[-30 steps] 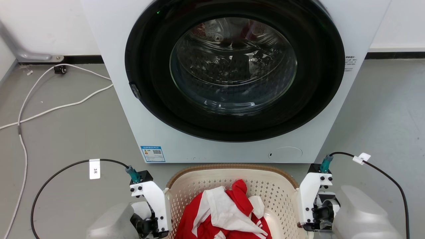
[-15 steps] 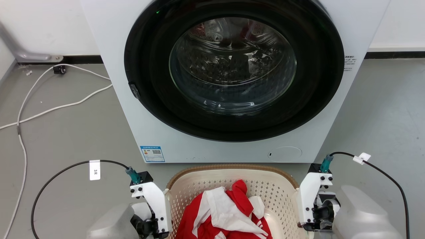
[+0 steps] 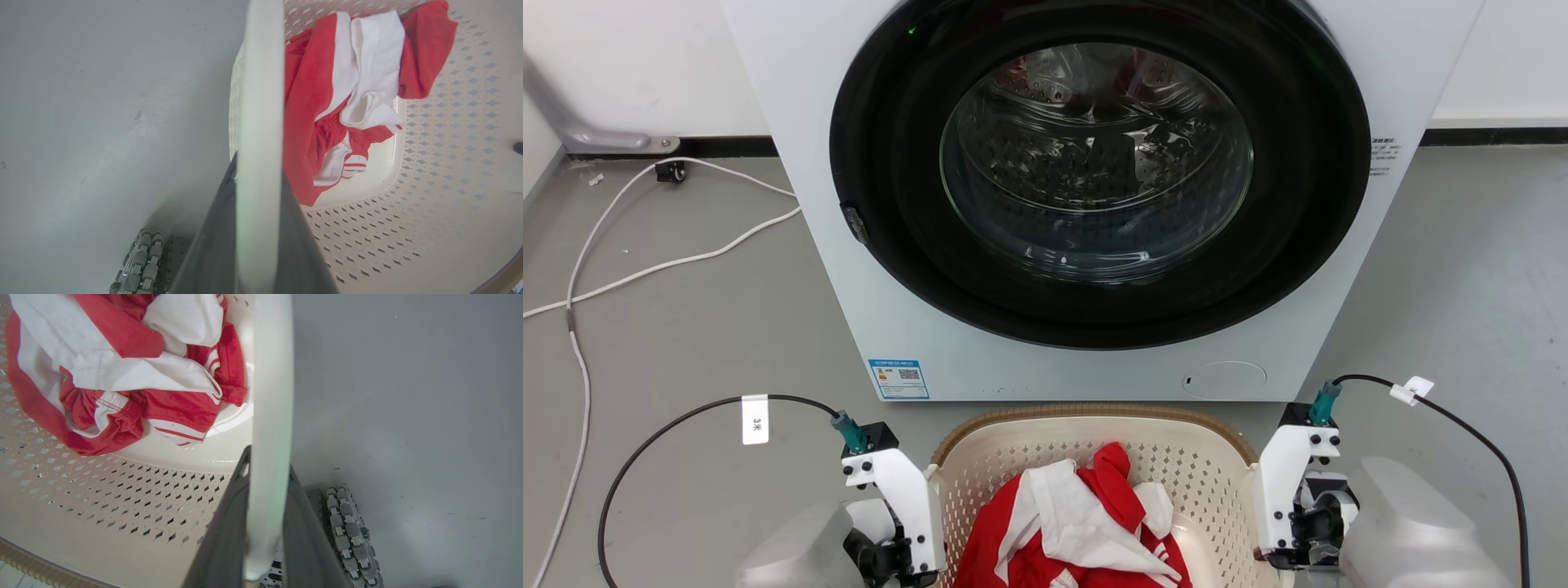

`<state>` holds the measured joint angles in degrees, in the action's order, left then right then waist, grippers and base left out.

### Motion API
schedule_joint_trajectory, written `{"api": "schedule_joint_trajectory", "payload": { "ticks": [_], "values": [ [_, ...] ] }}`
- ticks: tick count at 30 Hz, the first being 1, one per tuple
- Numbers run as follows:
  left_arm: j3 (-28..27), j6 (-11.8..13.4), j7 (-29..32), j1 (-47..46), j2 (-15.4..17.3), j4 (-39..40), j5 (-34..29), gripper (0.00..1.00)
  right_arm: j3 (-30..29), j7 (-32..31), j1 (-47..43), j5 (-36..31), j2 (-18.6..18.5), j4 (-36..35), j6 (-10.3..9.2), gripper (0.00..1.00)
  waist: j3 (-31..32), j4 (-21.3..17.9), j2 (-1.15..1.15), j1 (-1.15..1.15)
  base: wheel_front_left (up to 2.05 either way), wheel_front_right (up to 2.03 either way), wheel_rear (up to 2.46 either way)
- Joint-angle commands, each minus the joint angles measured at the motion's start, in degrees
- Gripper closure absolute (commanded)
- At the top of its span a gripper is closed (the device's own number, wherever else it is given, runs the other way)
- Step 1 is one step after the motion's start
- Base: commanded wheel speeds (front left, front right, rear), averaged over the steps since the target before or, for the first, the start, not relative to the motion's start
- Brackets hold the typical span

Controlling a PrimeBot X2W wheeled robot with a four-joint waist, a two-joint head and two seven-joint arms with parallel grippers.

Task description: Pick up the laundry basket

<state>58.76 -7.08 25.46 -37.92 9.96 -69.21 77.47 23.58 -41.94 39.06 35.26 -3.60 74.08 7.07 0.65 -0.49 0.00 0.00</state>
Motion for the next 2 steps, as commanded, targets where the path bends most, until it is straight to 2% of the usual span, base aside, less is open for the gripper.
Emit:
{"api": "schedule_joint_trajectory", "payload": {
  "ticks": [1,2],
  "values": [
    [0.0,-0.7,-0.3,0.4,-1.2,0.8,0.7,1.0,0.0,0.0,-0.4,0.5,1.3,-0.5,0.78,1.0,0.0,0.0,0.0,0.0,0.0,0.0,0.0],
    [0.1,-0.7,-0.3,0.4,-1.2,0.8,0.7,1.0,0.1,0.0,-0.4,0.5,1.3,-0.5,0.78,1.0,0.0,-0.1,0.0,0.0,0.0,0.0,0.0]
  ]
}}
